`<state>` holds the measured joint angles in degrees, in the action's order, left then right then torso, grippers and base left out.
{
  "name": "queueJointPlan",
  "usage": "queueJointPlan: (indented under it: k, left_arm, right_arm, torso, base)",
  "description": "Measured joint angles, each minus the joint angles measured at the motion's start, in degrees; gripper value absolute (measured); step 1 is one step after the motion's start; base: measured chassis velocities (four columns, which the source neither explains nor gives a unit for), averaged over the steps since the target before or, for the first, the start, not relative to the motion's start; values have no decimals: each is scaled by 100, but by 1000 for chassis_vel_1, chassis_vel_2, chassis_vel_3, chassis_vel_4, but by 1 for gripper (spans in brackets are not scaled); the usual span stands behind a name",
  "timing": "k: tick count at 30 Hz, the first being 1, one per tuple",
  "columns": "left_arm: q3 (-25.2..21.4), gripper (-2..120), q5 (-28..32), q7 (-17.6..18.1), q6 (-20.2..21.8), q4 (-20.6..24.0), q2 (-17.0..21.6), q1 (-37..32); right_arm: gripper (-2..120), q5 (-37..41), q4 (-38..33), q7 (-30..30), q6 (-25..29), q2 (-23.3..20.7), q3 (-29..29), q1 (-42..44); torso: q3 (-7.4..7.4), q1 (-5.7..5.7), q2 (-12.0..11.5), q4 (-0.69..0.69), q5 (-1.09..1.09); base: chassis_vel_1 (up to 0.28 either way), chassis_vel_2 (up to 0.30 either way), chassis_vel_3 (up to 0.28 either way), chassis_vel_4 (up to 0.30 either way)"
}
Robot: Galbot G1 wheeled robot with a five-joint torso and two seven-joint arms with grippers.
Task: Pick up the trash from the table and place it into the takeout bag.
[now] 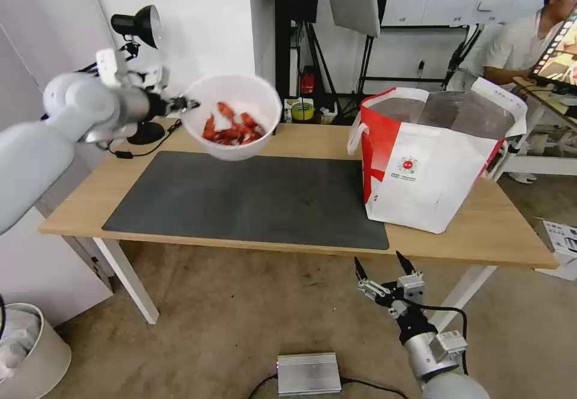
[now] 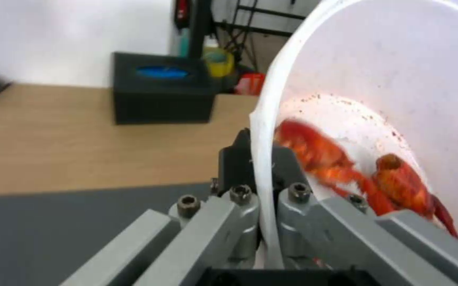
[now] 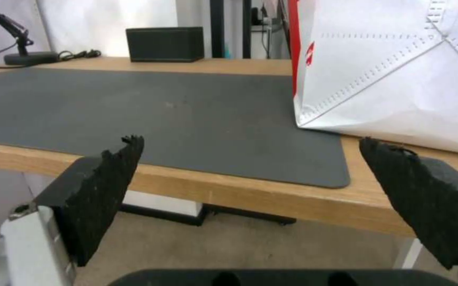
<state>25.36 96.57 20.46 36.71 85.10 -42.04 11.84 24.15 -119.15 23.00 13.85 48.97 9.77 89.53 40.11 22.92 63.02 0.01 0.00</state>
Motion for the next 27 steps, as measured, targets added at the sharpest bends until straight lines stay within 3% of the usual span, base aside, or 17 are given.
queueJointPlan:
  k: [5, 6, 12, 13, 15, 19, 22, 27]
  left_arm:
    - [348, 0, 143, 194, -37, -550, -797, 540]
    - [348, 0, 143, 194, -37, -550, -797, 540]
    - [660, 0, 157, 287, -37, -1393, -1795, 1128]
    - [660, 0, 157, 287, -37, -1393, -1795, 1128]
    - [795, 0, 161, 302, -38, -1804, -2277, 1437]
    - [1051, 0, 252, 294, -39, -2152, -2632, 1744]
    - [1262, 0, 299, 234, -40, -2639, -3171, 2065]
    - [1250, 0, 269, 257, -128, -3017, -3664, 2091]
  right_arm:
    - [100, 0, 0, 0, 0, 0, 0, 0]
    - [100, 0, 0, 0, 0, 0, 0, 0]
    - [100, 0, 0, 0, 0, 0, 0, 0]
    - [100, 0, 0, 0, 0, 0, 0, 0]
    - [100, 0, 0, 0, 0, 0, 0, 0]
    - [100, 0, 0, 0, 0, 0, 0, 0]
    - [100, 0, 0, 0, 0, 0, 0, 0]
    - [100, 0, 0, 0, 0, 0, 0, 0]
  torso:
    - [0, 0, 0, -2, 2]
    - [0, 0, 0, -2, 2]
    - [0, 1, 0, 0, 2]
    - [0, 1, 0, 0, 2]
    - [0, 1, 0, -2, 4]
    - [1, 1, 0, -2, 2]
    - [-1, 0, 1, 1, 2]
    - [0, 1, 1, -3, 3]
  base:
    - [0, 0, 0, 0]
    - [0, 0, 0, 0]
    - [0, 0, 0, 0]
    - [0, 0, 0, 0]
    - [0, 0, 0, 0]
    - [0, 0, 0, 0]
    - [0, 0, 0, 0]
    - [0, 0, 0, 0]
